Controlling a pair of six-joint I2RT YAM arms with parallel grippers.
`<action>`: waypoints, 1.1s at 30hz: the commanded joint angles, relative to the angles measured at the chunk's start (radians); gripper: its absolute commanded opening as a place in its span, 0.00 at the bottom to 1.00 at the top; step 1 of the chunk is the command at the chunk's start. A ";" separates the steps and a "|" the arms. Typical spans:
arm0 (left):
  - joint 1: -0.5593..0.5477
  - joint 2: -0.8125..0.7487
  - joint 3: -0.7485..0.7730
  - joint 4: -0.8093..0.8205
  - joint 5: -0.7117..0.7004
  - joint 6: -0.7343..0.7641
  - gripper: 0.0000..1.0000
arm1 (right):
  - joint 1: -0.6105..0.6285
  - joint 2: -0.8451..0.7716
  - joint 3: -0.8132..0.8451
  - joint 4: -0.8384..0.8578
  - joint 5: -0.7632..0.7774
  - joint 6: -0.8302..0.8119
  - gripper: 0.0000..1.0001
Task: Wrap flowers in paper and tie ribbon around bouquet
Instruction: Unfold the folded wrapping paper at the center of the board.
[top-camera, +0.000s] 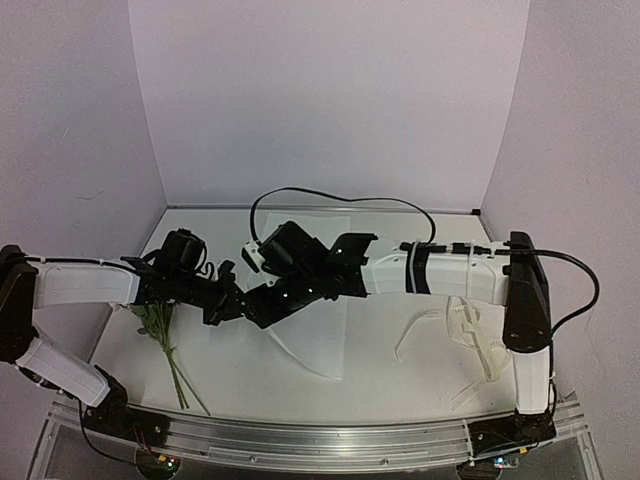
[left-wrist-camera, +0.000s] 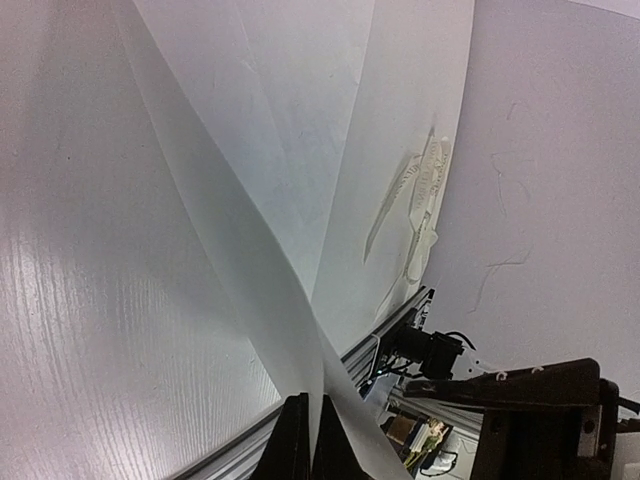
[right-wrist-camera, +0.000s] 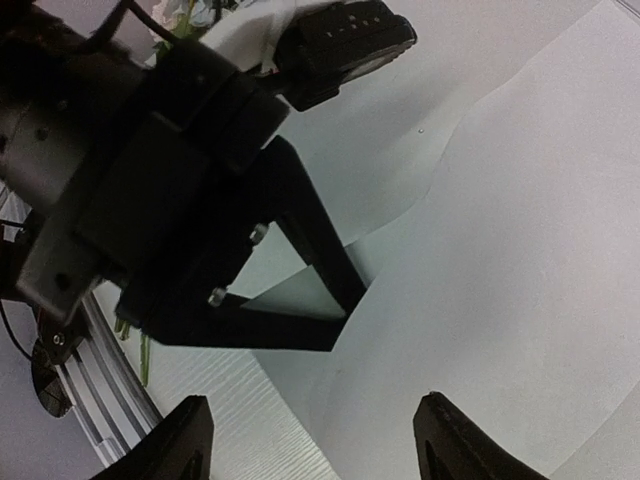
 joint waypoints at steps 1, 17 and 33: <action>-0.003 -0.007 0.025 -0.011 -0.003 0.027 0.00 | -0.039 0.063 0.062 -0.046 0.009 0.032 0.57; 0.194 0.003 -0.090 -0.157 -0.202 0.069 0.00 | -0.075 -0.280 -0.435 -0.117 0.682 0.203 0.00; 0.226 0.157 0.113 -0.241 -0.357 0.262 0.00 | 0.097 -0.416 -0.820 -0.196 0.620 0.825 0.10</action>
